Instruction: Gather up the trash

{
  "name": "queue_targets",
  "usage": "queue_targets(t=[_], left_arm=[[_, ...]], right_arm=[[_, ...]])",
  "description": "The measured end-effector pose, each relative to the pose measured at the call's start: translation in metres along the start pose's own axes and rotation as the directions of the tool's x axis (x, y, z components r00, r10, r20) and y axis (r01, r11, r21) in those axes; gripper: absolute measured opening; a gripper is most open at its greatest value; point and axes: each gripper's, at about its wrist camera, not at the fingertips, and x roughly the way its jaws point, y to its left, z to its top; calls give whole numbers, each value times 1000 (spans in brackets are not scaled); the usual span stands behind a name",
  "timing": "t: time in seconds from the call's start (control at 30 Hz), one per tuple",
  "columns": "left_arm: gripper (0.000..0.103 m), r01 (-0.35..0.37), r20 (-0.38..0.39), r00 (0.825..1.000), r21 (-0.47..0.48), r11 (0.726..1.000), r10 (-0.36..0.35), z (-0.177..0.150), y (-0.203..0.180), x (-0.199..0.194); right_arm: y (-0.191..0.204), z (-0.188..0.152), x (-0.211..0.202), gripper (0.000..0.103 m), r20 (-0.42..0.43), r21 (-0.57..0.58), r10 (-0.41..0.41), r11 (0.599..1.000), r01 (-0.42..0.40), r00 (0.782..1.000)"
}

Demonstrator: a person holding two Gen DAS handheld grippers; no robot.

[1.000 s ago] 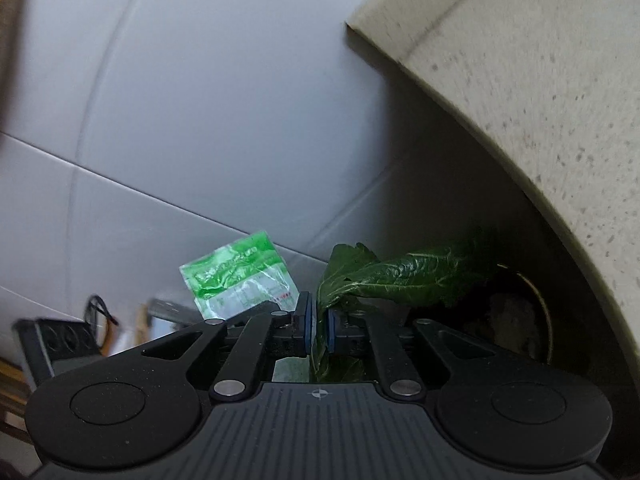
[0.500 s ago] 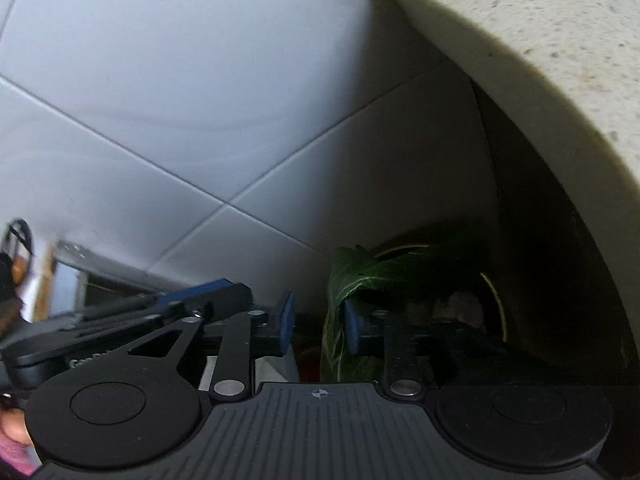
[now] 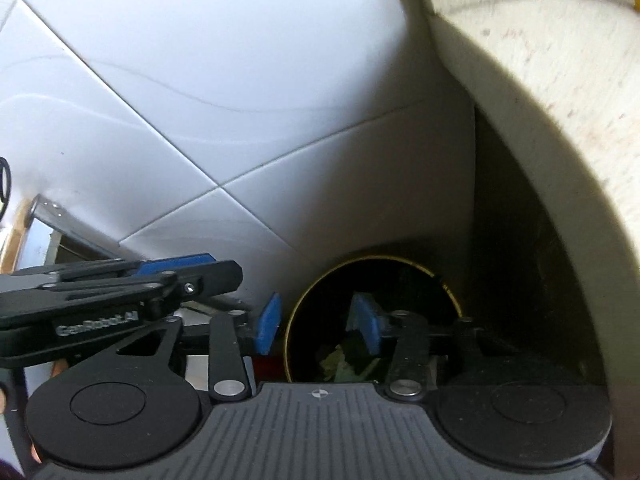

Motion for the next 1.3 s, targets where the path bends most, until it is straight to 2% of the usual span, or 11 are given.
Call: queue_targets(t=[0.17,0.37,0.43,0.5,0.63,0.73,0.87,0.97,1.03,1.23,1.3], left_arm=[[27,-22,16,1000,26,999,22,-1,-3,-3],[30,-35,30,999,59,998,33,-3,-8,-9],[32,-66,67,996,79,995,61,-5,-13,-17],[39,-68,92,994,87,994,60,-9,-18,-25],[40,-16,103,995,96,995,6,-18,-29,-40],[41,-29,138,990,108,994,14,-25,-40,-57],[50,-48,193,981,120,992,24,-38,-54,-87],[58,-79,235,971,110,991,52,-46,-62,-104],[60,-95,257,964,84,992,71,-50,-64,-112],[64,-133,259,959,39,990,118,-69,-82,-127],[69,-137,259,957,17,990,128,-77,-87,-130]], right_arm=[[-15,-7,-22,57,27,25,-18,1000,18,999],[-9,-18,-38,64,51,26,-63,998,62,997],[-7,-23,-51,66,75,30,-76,997,74,994],[-4,-27,-68,72,105,24,-93,996,91,990],[2,-40,-99,76,165,14,-129,992,129,978],[3,-50,-120,78,202,27,-144,990,142,969],[5,-59,-145,80,249,20,-163,986,163,955],[9,-62,-157,83,284,-16,-185,980,198,941],[8,-65,-163,83,300,-36,-185,978,205,936],[-10,-85,-181,84,300,-46,-146,985,167,943],[-15,-93,-186,84,299,-54,-133,986,156,945]])
